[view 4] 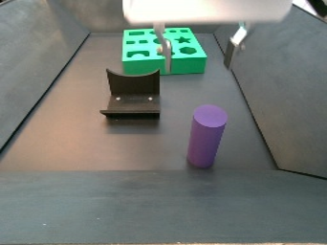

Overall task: Pick up the round object. Move up. Move to above the board. Insert the round object.
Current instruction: Pick up the round object.

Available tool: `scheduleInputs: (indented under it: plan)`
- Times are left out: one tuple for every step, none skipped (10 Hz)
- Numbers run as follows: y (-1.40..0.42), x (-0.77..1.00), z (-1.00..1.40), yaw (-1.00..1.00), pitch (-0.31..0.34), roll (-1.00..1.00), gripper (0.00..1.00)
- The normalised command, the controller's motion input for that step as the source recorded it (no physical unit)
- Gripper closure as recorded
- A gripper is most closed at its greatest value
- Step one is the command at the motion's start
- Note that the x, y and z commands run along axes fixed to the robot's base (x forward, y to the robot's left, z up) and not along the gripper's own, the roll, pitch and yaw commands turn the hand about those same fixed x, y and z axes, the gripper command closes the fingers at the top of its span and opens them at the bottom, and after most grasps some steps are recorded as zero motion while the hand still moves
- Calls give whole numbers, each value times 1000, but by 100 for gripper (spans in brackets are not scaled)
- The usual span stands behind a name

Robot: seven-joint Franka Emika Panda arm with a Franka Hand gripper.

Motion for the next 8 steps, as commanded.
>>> scheduleInputs:
  plan:
    - [409,-43,-406,223,-127,50,0]
    - [411,0,-420,226,-134,30,0]
    - [389,0,-440,223,-127,27,0]
    - [337,43,-489,220,-117,34,0]
    - [274,123,-554,214,-99,53,0]
    - [249,29,-649,209,-139,74,0]
    - [226,0,-723,200,-153,109,0]
    - [271,-9,-734,220,-191,109,0]
